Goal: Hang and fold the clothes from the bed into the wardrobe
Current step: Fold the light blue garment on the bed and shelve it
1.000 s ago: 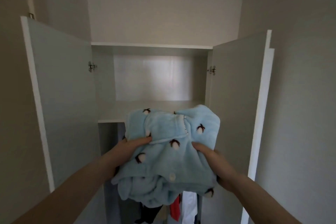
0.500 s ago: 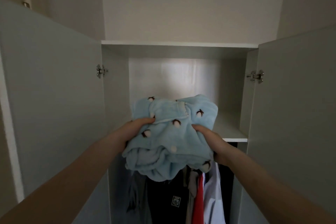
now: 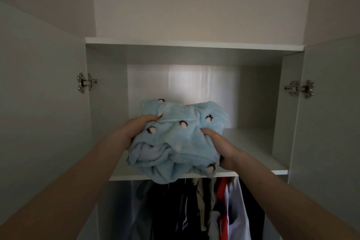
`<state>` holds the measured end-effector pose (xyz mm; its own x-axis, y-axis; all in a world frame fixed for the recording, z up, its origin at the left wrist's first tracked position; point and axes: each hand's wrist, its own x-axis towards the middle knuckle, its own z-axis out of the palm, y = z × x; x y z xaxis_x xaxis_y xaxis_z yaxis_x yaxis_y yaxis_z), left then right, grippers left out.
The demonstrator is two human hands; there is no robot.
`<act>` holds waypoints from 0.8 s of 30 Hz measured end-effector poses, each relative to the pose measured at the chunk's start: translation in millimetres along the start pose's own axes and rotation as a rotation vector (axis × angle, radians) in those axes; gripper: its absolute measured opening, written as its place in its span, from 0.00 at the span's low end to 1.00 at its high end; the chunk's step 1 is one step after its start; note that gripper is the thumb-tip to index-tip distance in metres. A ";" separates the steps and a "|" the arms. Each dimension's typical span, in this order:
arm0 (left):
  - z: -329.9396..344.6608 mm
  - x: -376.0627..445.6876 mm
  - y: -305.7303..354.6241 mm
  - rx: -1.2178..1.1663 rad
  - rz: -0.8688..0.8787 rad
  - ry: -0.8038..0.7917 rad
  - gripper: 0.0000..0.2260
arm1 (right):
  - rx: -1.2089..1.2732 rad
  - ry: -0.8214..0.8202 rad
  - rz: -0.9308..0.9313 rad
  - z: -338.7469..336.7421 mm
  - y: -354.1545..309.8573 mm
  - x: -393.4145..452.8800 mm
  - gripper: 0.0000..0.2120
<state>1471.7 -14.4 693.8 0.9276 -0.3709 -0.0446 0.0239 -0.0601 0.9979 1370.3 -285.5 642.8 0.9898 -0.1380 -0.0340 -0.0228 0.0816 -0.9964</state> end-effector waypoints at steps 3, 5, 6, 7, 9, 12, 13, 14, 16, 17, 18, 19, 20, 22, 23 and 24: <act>-8.0 26.3 1.0 0.018 0.008 0.033 0.33 | -0.021 -0.054 0.035 -1.8 -3.9 33.6 0.26; -13.8 44.6 -2.4 0.038 0.016 0.079 0.31 | -0.048 -0.070 0.086 -1.9 -5.2 55.0 0.26; -17.0 54.5 -6.6 0.060 0.019 0.113 0.30 | -0.072 -0.070 0.112 -1.3 -4.6 65.7 0.26; -20.4 63.0 -13.4 0.091 0.016 0.149 0.30 | -0.096 -0.066 0.130 -0.1 -3.2 74.1 0.25; -25.6 77.4 -31.1 0.199 -0.028 0.202 0.31 | -0.157 -0.036 0.111 0.9 6.9 91.7 0.22; -32.6 90.8 -55.0 0.419 -0.143 0.217 0.38 | -0.136 0.077 -0.037 -6.2 33.4 117.0 0.21; -35.0 93.9 -58.7 0.448 -0.172 0.242 0.41 | -0.120 0.103 -0.091 -8.7 38.7 118.5 0.21; -36.7 96.5 -60.8 0.453 -0.185 0.277 0.43 | -0.141 0.121 -0.155 -12.3 41.5 120.2 0.22; -35.1 95.3 -61.2 0.530 -0.155 0.376 0.50 | -0.251 0.126 -0.315 -20.6 47.2 125.0 0.22; -32.2 92.0 -62.3 0.617 -0.107 0.433 0.52 | -0.318 0.120 -0.382 -24.7 51.3 126.5 0.25; -27.2 86.5 -64.3 0.688 -0.028 0.484 0.53 | -0.410 0.115 -0.406 -27.7 55.7 128.5 0.31; -20.1 78.9 -68.7 0.725 0.075 0.510 0.52 | -0.490 0.102 -0.409 -27.4 58.9 127.0 0.36; -11.6 72.5 -75.9 0.753 0.178 0.497 0.51 | -0.555 0.079 -0.411 -25.9 62.8 126.7 0.38; 7.0 62.2 -100.1 0.867 0.285 0.398 0.52 | -0.666 0.024 -0.469 -21.1 74.8 128.6 0.36; 13.8 60.7 -114.3 0.969 0.275 0.346 0.53 | -0.732 0.009 -0.501 -18.2 81.5 130.4 0.35; 17.2 62.9 -128.5 1.075 0.240 0.308 0.54 | -0.794 -0.002 -0.521 -16.3 87.3 132.5 0.34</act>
<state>1520.5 -45.9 561.9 0.9206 -0.2458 0.3033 -0.3599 -0.8353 0.4156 1497.2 -312.7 550.1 0.9028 0.0340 0.4287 0.3336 -0.6845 -0.6482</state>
